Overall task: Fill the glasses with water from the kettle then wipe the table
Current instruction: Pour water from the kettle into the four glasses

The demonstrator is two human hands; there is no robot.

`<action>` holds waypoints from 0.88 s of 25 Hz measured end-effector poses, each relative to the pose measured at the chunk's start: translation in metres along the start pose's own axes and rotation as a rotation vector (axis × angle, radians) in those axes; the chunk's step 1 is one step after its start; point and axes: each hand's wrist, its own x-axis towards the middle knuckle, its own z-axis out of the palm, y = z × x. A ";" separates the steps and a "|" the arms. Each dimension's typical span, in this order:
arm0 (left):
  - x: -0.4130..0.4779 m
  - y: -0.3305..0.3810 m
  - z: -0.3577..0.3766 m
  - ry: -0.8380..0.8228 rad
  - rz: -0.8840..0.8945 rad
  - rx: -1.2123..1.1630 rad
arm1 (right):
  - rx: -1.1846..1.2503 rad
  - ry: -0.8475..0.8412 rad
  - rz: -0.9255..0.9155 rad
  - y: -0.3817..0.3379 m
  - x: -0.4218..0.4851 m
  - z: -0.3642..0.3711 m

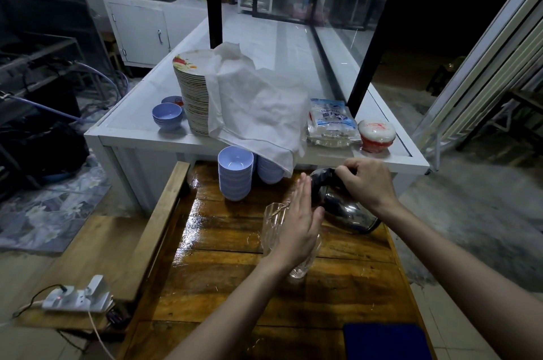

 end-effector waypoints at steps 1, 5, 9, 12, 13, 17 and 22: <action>0.001 0.000 -0.001 -0.010 -0.001 -0.007 | -0.004 -0.001 0.003 0.000 0.000 0.000; 0.002 0.005 0.000 -0.023 -0.030 -0.049 | -0.011 0.006 -0.033 0.000 0.003 -0.001; 0.002 0.007 0.000 -0.011 -0.051 -0.089 | -0.054 -0.002 -0.090 -0.003 0.011 -0.001; 0.002 0.010 -0.001 0.002 -0.074 -0.115 | -0.105 -0.004 -0.123 -0.008 0.015 0.000; 0.001 0.010 0.000 0.004 -0.079 -0.118 | -0.122 -0.007 -0.132 -0.008 0.016 0.000; -0.004 0.010 0.001 0.029 -0.089 -0.119 | -0.159 -0.044 -0.180 -0.010 0.018 0.002; -0.007 0.007 0.000 0.037 -0.102 -0.112 | -0.187 -0.071 -0.221 -0.010 0.022 0.009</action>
